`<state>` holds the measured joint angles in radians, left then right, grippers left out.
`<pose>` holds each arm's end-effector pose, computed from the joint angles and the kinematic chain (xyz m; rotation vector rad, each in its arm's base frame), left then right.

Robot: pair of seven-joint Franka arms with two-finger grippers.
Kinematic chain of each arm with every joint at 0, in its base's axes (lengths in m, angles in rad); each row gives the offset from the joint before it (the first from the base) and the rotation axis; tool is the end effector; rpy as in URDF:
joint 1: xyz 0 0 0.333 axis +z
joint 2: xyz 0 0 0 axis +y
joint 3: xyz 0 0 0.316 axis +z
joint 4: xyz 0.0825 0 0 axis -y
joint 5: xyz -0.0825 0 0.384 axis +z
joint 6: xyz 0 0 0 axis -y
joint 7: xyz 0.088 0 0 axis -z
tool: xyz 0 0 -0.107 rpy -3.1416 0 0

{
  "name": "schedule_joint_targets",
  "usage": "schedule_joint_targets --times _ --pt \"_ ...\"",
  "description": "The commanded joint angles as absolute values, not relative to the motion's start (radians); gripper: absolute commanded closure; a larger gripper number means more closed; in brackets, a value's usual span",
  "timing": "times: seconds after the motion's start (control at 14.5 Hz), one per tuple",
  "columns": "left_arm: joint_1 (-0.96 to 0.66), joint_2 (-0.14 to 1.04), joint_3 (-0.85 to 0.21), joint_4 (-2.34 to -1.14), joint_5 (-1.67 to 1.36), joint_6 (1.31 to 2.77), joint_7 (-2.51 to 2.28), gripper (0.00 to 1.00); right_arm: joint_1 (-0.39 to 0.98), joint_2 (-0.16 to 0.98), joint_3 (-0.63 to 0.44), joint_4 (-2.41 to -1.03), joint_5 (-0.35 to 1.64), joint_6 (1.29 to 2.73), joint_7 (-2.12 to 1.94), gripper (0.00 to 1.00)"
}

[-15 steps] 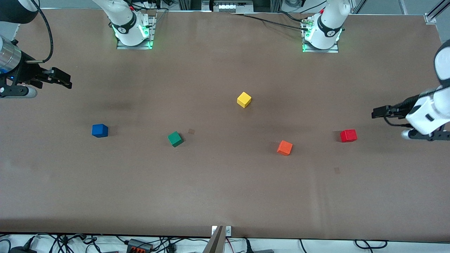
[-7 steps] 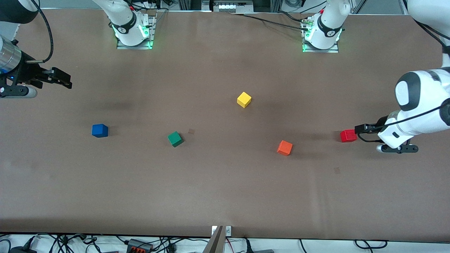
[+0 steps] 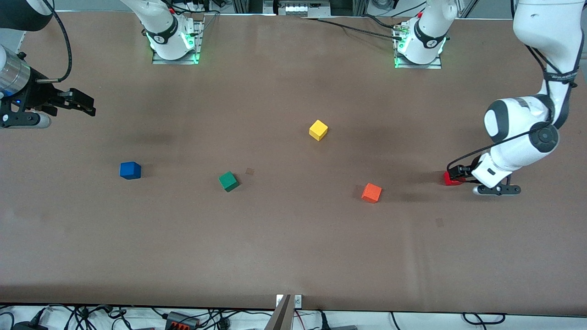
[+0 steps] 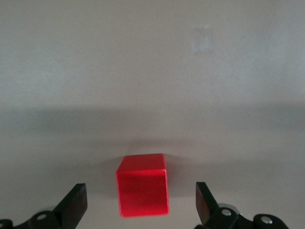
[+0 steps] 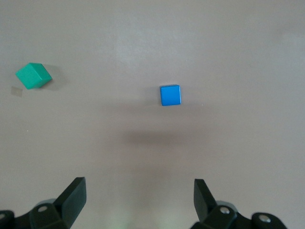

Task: Pass red block to right arm, stack on blue
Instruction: 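Move the left gripper down over the red cube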

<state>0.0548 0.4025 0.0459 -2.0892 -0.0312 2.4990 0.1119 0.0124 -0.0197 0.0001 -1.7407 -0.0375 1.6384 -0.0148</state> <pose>0.5836 0.0589 0.2295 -3.1415 -0.0157 -0.0125 0.5472 0.0031 0.5608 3.1014 0.0487 -0.1282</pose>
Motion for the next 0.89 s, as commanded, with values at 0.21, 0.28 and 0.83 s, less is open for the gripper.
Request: schedule_joint_targets --times 0.21,0.28,0.83 --pt "0.124 0.459 0.032 -2.114 -0.018 2.597 0.166 0.00 0.014 -0.028 -0.002 -1.779 -0.034 1.741 -0.009 0.00" --pt "0.124 0.457 0.031 -2.114 -0.018 2.597 0.160 0.00 0.014 -0.031 -0.005 -1.789 -0.032 1.755 -0.009 0.00" --pt "0.123 0.462 0.017 -2.129 -0.018 2.597 0.155 0.00 -0.009 -0.097 -0.012 -1.879 -0.026 1.776 -0.008 0.00"
